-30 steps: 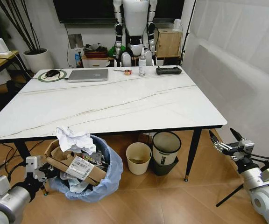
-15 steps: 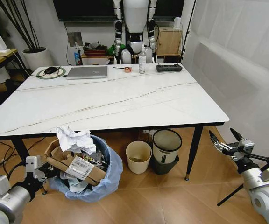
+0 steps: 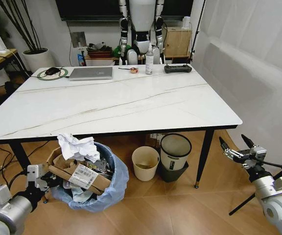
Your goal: Pick up the trash bin and place the trash from the table into it.
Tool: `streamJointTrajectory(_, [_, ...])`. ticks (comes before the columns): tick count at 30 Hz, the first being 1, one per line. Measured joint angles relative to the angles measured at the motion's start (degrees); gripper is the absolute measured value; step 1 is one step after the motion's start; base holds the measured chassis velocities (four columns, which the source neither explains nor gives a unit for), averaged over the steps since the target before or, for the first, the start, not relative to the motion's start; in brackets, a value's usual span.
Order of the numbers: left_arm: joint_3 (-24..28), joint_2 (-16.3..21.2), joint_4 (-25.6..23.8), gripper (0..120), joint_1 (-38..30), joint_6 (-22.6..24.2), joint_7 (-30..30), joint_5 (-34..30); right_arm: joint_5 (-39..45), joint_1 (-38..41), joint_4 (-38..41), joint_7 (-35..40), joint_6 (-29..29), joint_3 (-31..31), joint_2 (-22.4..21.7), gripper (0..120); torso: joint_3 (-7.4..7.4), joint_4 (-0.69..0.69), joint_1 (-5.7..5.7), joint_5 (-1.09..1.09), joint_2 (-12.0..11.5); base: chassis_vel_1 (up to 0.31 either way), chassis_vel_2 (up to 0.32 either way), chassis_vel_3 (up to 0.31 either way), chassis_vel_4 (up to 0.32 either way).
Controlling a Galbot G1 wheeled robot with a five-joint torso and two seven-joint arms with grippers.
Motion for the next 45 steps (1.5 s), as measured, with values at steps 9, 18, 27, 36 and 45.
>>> streamJointTrajectory(9, [0.17,0.02,0.34,0,-0.2,0.0,0.0,-0.02,0.0,0.0,0.0,0.0,0.0,0.0,0.0,100,-1.23,0.0,-0.84,0.0,-2.08,0.0,0.0,0.0,0.0])
streamJointTrajectory(18, [0.52,0.11,0.87,0,-0.48,0.01,0.18,0.24,0.0,0.0,0.0,0.0,0.0,0.0,0.0,100,-3.0,0.0,-2.2,0.0,-5.22,0.0,0.0,0.0,0.0])
streamJointTrajectory(27, [0.52,0.13,0.89,0,-0.49,0.04,0.24,0.3,0.0,0.0,0.0,0.0,0.0,0.0,0.0,100,-4.42,0.0,-3.15,0.0,-7.58,0.0,0.0,0.0,0.0])
streamJointTrajectory(36, [0.46,0.11,0.89,0,-0.52,0.08,0.32,0.4,0.0,0.0,0.0,0.0,0.0,0.0,0.0,100,-5.61,0.0,-3.99,0.0,-9.59,0.0,0.0,0.0,0.0])
streamJointTrajectory(45, [0.47,-0.42,0.84,0,-0.3,0.08,0.6,0.89,0.0,0.0,0.0,0.0,0.0,0.0,0.0,100,-7.02,0.0,-5.0,0.0,-12.01,0.0,0.0,0.0,0.0])
